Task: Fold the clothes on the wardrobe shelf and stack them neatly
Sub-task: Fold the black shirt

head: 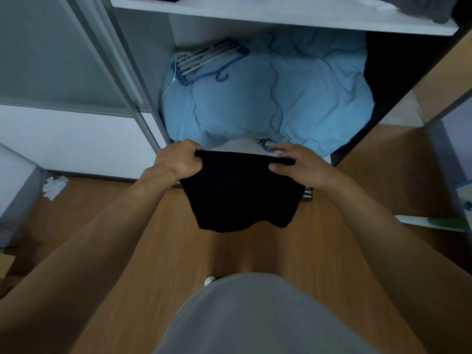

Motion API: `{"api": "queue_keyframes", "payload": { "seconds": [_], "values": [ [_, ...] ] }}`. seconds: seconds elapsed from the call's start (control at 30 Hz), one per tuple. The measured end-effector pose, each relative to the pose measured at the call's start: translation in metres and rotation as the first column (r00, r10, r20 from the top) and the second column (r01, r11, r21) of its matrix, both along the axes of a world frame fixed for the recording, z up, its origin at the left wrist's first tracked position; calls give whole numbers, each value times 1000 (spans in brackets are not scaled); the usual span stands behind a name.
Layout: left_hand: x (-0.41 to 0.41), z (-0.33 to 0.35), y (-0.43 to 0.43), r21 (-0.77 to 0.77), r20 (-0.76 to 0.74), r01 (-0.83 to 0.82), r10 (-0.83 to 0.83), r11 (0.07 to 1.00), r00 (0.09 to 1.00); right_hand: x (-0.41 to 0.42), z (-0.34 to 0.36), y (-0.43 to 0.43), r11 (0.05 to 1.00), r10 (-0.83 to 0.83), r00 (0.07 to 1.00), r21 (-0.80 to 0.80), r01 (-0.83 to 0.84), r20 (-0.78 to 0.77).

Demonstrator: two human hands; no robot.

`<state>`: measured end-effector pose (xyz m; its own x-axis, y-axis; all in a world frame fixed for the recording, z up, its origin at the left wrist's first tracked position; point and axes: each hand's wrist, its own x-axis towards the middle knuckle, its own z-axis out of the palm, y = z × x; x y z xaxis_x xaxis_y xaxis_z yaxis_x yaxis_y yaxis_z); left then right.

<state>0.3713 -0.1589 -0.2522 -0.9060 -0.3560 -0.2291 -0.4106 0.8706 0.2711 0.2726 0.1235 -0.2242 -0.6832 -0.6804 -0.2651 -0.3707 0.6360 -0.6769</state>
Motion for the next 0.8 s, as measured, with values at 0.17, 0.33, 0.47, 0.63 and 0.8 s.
{"api": "queue_keyframes", "payload": {
  "seconds": [0.17, 0.33, 0.47, 0.63, 0.8],
  "values": [
    [-5, 1, -10, 360, -184, -102, 178, 927, 967, 2, 10, -4, 916, -108, 880, -298, 269, 463],
    [-14, -2, -9, 556, -308, -142, 361, 819, 880, 2, 20, -18, 832, -32, 800, -428, 353, 599],
    [-18, -19, -11, 755, -231, -161, 488, 636, 842, 6, 17, -21, 782, -53, 726, -424, 458, 686],
    [-1, -35, 5, 975, 30, -157, 610, 157, 792, 13, 13, -18, 720, -80, 622, -387, 576, 779],
    [19, -57, 21, 977, 203, -142, 480, -161, 853, 23, 4, -9, 659, -102, 506, -323, 680, 857]
  ]
}}
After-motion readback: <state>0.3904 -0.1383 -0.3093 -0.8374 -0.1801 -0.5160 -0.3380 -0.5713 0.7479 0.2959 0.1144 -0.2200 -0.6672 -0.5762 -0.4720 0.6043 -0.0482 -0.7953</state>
